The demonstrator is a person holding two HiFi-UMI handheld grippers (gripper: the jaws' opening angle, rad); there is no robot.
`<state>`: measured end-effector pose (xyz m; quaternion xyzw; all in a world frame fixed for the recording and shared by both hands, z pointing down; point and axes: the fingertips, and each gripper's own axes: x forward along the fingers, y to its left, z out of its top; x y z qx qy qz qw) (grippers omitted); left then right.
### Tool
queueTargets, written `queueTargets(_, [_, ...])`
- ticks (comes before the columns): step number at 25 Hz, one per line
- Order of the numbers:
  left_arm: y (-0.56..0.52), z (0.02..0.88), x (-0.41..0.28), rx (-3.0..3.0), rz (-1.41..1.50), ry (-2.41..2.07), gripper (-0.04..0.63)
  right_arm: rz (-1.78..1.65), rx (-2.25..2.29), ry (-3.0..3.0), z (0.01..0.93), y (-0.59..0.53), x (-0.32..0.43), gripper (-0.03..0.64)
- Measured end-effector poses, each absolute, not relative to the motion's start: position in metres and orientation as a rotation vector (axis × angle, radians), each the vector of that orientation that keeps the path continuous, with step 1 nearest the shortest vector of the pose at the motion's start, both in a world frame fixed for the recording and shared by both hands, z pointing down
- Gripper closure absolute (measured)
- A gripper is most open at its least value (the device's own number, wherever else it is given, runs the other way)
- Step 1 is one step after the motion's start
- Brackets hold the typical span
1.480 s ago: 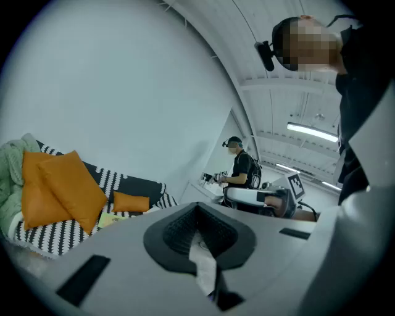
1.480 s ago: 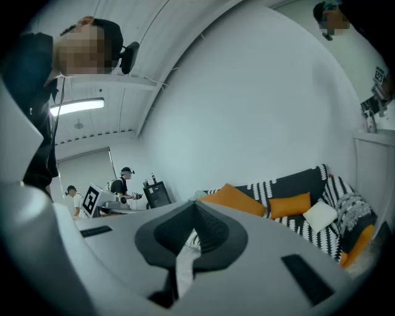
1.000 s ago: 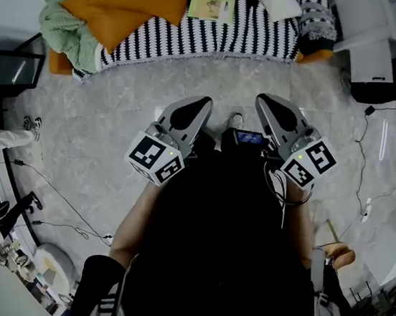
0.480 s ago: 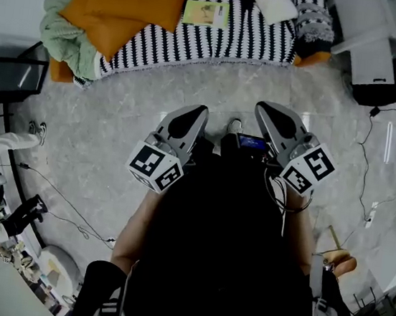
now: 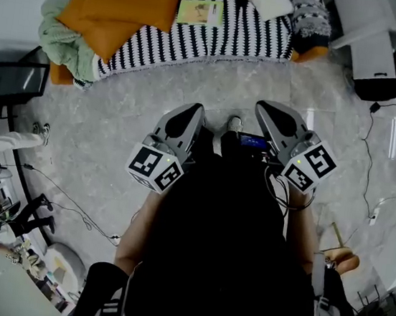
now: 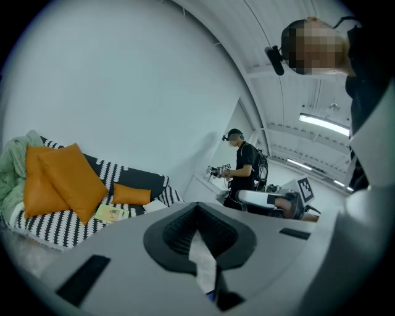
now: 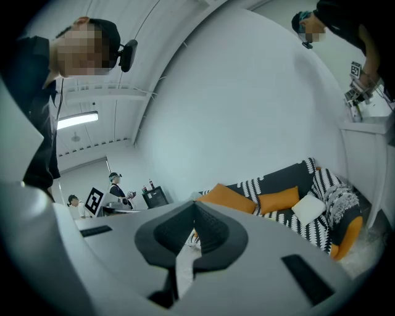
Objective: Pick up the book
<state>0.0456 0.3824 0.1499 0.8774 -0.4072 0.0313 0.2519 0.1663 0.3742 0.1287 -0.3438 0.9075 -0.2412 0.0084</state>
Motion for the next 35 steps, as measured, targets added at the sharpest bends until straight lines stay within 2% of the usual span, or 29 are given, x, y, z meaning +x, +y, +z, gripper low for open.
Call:
queueTargets(16, [0.35,0.166,0.003,2.344,0.051,-1.111,0.581,-0.775,-1.08,2.87,0.139,0.342,0.125,0.6])
queueTargets(35, [0.243,0.171,-0.111,2.369,0.015,-0.999,0.581,-0.715,-1.32,2.826,0.122,0.245,0.025,0.6])
